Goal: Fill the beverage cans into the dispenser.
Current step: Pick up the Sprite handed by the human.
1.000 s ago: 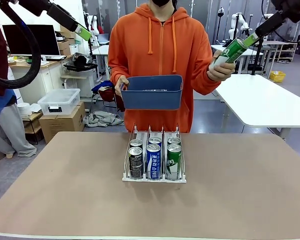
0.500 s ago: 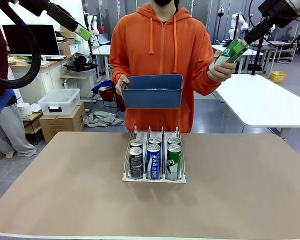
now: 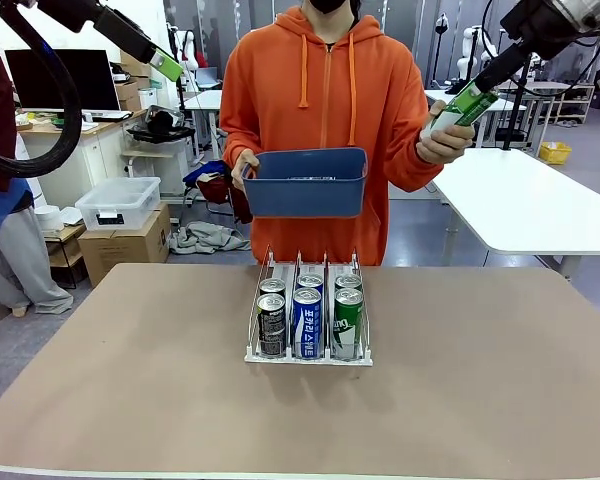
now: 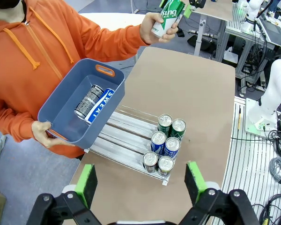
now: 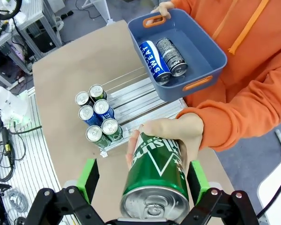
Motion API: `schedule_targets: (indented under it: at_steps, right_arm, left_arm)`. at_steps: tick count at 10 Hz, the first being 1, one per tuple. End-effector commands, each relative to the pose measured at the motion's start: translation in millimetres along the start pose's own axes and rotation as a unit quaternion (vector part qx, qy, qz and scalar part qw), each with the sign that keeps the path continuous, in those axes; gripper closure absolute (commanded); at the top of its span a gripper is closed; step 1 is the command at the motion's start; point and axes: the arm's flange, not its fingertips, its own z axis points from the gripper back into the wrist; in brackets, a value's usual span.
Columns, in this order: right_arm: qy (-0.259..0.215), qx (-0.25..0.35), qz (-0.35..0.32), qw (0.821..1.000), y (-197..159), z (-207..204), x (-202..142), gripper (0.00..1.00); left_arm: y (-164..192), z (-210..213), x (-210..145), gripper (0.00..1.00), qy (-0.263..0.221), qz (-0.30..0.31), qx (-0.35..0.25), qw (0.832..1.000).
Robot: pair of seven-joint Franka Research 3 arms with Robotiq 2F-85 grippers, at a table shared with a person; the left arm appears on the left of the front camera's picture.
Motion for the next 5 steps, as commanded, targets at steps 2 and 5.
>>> schedule_targets:
  at_steps: [2,5]
  right_arm:
    - [-0.004,-0.003,-0.002,1.0,-0.1,2.4,-2.3,0.0]
    - [0.0,0.002,-0.008,1.0,-0.4,-1.0,-1.6,0.2]
  left_arm:
    - [-0.3,0.7,-0.2,0.0,-0.004,0.001,-0.003,1.0]
    - [-0.3,0.7,-0.2,0.0,-0.004,0.001,-0.003,1.0]
